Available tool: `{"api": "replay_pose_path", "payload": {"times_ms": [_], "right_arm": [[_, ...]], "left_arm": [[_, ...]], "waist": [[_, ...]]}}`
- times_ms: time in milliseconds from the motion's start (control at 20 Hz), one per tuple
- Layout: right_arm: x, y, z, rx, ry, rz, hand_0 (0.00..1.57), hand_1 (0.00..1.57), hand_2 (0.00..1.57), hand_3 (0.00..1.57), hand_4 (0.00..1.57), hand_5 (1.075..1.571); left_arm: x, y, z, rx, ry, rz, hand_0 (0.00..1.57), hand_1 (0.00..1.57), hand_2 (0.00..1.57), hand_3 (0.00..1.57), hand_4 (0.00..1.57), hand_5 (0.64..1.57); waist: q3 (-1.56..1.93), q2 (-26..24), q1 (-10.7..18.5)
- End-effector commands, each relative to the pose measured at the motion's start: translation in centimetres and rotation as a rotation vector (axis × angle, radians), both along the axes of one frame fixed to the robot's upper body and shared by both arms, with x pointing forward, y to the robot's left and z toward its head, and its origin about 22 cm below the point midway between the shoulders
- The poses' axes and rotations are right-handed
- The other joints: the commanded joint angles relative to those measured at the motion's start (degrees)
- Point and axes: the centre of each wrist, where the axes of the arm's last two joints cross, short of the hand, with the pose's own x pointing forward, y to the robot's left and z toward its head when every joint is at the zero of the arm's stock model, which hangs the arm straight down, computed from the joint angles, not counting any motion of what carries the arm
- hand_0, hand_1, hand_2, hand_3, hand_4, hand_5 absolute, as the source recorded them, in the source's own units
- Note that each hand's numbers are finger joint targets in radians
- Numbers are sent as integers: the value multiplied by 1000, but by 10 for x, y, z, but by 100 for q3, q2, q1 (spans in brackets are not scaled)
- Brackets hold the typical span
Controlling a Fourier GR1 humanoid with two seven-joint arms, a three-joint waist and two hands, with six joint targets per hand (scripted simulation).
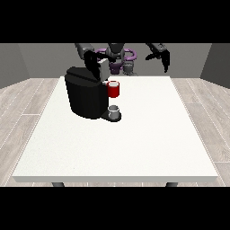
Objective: Insert the coffee pod into the coffee machine and close the lid
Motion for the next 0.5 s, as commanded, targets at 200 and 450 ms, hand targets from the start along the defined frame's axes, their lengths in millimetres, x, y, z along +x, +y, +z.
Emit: {"api": "replay_pose_path", "payload": {"times_ms": [200,450], "right_arm": [[3,53,33,-94,-141,112,0,0,0,0,0,1571],[8,46,62,-134,-225,65,0,0,0,0,219,1571]], "left_arm": [[3,-19,2,19,-31,-46,0,0,0,0,330,1571],[16,-20,26,18,-62,-89,0,0,0,0,337,1571]], "waist": [[-61,91,438],[-57,339,886]]}}
